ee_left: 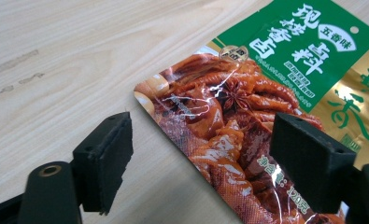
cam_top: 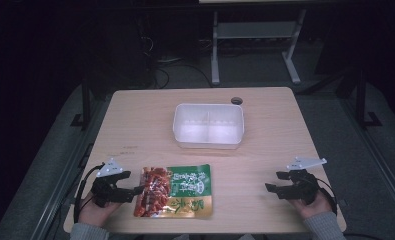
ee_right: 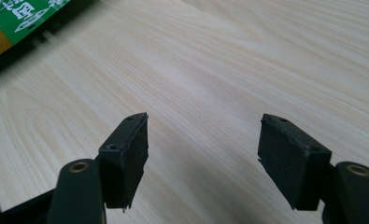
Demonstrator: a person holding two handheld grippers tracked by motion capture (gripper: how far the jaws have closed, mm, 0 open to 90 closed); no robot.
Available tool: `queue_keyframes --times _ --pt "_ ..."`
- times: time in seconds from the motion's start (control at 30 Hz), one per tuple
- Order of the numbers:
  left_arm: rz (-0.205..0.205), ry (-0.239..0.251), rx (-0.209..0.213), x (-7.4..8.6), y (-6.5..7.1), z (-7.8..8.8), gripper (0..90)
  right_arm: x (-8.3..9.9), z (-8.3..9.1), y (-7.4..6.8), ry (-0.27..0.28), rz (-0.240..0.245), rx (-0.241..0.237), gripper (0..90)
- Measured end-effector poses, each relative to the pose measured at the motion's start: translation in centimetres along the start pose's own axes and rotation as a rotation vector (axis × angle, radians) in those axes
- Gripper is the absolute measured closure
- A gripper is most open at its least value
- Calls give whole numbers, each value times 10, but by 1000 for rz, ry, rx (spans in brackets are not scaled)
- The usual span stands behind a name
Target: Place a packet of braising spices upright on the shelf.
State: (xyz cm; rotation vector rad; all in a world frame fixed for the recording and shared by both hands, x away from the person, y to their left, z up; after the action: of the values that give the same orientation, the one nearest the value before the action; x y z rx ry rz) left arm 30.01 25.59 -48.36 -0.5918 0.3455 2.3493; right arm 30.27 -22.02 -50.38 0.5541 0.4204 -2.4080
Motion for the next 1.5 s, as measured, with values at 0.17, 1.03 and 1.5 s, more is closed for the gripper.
queue_keyframes --times 0.17,1.03,1.5 --pt "-9 -22 5 1 1 -3 276 1 -1 2 -8 -6 -3 324" --pt "-139 -72 86 -1 25 -8 808 -8 -3 -9 0 3 -10 322" --pt "-172 -138 81 2 30 -19 894 -55 -5 -65 4 104 -115 549"
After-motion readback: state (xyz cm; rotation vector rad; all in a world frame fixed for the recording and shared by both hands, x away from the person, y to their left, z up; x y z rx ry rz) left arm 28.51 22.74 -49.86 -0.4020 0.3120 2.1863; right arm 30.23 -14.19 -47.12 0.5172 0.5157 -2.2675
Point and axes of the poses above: each handheld gripper's, and its own axes: z roughly backward along the jaws, x roughly out of its underside, y roughly to its right, the point moved 7 cm from there along -z, roughly forward along the jaws, and after that the axes turned 15 degrees about -y, right-handed, at the moved point
